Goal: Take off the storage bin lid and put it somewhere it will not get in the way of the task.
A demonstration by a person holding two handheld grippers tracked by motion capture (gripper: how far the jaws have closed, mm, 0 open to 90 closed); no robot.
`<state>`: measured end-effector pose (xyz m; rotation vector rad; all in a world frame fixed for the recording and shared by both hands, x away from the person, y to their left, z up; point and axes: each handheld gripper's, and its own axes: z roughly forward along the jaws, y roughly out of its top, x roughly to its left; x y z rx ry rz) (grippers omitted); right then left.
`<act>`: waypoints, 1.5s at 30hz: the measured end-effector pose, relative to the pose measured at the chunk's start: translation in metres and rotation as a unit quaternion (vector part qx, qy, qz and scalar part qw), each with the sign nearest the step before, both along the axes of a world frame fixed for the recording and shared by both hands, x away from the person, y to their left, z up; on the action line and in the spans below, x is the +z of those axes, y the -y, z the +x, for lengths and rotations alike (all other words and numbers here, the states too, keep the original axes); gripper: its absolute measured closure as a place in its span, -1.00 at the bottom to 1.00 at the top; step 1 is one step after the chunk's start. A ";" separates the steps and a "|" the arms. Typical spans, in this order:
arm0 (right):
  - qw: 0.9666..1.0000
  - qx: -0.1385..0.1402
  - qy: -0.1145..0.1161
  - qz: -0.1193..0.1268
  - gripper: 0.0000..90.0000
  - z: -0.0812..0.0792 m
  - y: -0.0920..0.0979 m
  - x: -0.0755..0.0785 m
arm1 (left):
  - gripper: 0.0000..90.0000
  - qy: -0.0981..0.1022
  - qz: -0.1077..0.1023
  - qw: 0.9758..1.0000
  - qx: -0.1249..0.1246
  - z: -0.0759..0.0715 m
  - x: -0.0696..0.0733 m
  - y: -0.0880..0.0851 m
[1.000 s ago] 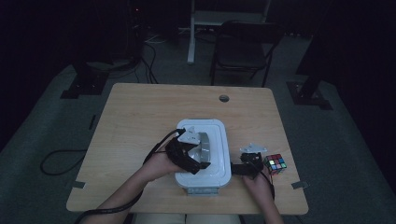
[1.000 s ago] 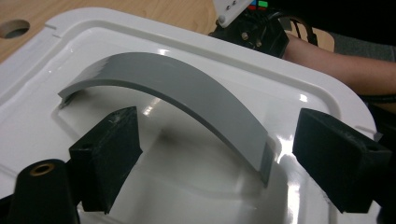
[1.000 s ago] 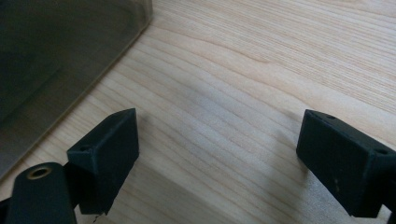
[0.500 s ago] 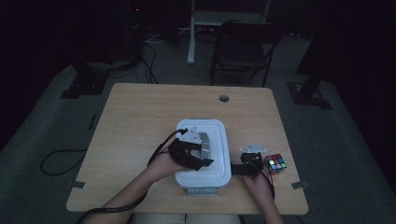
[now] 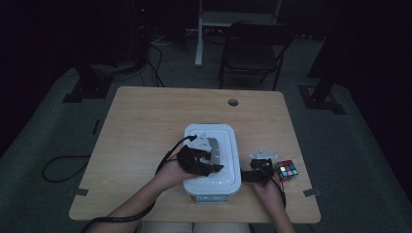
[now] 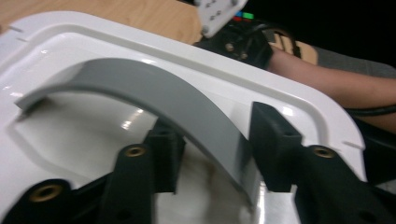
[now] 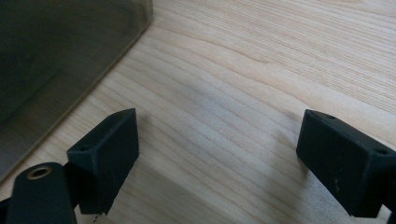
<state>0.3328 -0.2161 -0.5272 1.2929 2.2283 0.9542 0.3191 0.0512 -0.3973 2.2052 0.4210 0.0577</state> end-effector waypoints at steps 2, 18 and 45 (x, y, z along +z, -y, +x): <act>1.000 0.000 0.000 0.000 -0.72 0.000 0.000 0.000 | 0.40 -0.004 -0.005 1.000 -0.004 0.000 0.000 -0.001; 1.000 0.000 0.001 0.001 -0.71 0.000 0.000 0.000 | 0.63 -0.018 -0.040 0.998 -0.036 -0.007 0.023 -0.018; 1.000 0.000 0.001 0.000 -0.72 0.000 0.000 0.000 | 0.66 -0.002 -0.057 0.998 -0.011 -0.004 0.050 -0.087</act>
